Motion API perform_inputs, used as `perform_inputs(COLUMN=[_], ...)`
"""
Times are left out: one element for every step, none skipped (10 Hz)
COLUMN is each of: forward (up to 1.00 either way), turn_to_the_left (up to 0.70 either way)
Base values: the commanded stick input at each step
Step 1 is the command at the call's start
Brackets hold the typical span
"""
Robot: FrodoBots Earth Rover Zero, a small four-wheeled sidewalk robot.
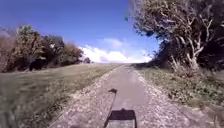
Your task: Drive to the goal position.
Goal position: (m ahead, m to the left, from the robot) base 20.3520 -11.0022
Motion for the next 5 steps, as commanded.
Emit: perform_inputs(forward=[1.00, 1.00, 1.00, 1.00, 1.00], turn_to_the_left=[0.00, -0.28, -0.34, -0.39, -0.31])
